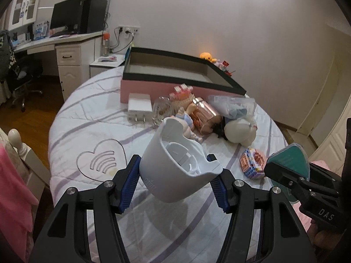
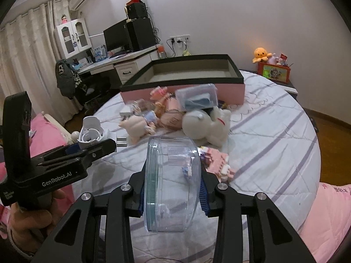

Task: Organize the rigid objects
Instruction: 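Carry both items over the pink box and release them inside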

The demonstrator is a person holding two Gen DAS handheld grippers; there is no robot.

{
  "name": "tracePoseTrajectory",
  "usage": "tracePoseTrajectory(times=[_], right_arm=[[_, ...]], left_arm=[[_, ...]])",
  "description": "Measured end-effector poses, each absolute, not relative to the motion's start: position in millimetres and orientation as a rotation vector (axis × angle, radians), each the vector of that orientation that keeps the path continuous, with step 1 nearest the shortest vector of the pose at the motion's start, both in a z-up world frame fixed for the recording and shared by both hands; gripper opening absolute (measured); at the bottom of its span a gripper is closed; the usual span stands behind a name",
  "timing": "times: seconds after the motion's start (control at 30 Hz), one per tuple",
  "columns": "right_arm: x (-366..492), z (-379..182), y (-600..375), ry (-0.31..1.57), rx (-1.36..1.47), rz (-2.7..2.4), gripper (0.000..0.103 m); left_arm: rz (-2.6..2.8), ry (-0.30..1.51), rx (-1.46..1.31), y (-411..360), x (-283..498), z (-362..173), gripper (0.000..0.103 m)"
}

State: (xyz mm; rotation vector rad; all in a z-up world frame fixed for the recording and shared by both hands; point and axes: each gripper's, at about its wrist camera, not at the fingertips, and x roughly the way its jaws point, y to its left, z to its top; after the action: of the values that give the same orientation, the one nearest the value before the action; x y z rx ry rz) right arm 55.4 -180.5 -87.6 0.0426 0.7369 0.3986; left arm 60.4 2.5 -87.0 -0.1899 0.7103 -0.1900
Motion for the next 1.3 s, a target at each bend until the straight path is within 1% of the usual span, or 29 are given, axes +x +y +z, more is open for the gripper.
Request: tracePoseTrajectory(times=[0.2, 0.37, 0.53, 0.67, 0.77, 0.97, 1.13, 1.3], right_arm=[[69, -80, -185, 0.727, 0.055, 0.412, 0.038], [91, -52, -187, 0.681, 0.029, 0.430, 0.038], [137, -18, -183, 0.635, -0.010, 0.442, 0.038], [185, -7, -178, 0.643, -0.037, 0.430, 0.038], [229, -10, -176, 0.689, -0.026, 0.419, 0.038], [301, -46, -174, 0.835, 0.019, 0.402, 0.038], [329, -68, -173, 0.905, 0.032, 0.387, 0.038], [342, -79, -171, 0.947, 0.029, 0.371, 0.038]], left_arm=[[-0.185, 0.686, -0.187, 6, 65, -76, 0.061], [-0.195, 0.644, -0.171, 5, 81, -55, 0.061], [-0.210, 0.583, -0.134, 2, 111, -22, 0.061], [-0.206, 0.567, -0.113, 1, 150, -5, 0.061], [-0.190, 0.586, -0.096, 0, 189, -5, 0.061], [-0.166, 0.672, -0.096, -3, 258, -23, 0.061], [-0.155, 0.739, -0.107, -5, 296, -40, 0.061], [-0.147, 0.783, -0.098, -8, 315, -54, 0.061]])
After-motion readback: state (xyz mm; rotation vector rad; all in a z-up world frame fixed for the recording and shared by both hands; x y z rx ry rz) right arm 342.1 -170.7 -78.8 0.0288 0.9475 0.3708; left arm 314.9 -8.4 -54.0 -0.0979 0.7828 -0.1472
